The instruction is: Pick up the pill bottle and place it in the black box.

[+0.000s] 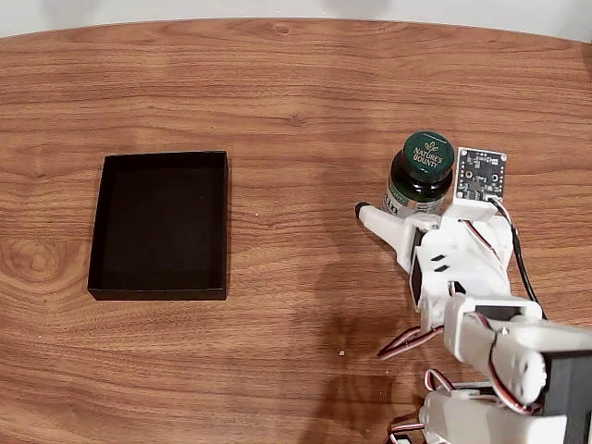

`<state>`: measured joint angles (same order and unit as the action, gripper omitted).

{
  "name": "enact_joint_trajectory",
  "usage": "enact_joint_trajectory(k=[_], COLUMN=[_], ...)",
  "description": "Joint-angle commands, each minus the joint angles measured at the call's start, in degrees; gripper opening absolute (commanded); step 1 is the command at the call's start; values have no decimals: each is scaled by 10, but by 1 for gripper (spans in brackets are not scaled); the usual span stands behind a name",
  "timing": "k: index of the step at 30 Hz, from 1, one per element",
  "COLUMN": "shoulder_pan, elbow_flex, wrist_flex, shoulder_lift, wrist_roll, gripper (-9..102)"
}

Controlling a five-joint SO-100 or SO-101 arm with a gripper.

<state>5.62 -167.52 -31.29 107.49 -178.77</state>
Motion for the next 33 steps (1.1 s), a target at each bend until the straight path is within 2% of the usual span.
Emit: enact_joint_trajectory(k=[1, 23, 33], shoulder_pan=[-2, -14, -33], elbow_flex=[46, 94, 91], wrist_flex=[-28, -69, -128], shoulder_lift=[-12, -79, -104], wrist_roll=[5, 18, 62], gripper=[42, 43, 39])
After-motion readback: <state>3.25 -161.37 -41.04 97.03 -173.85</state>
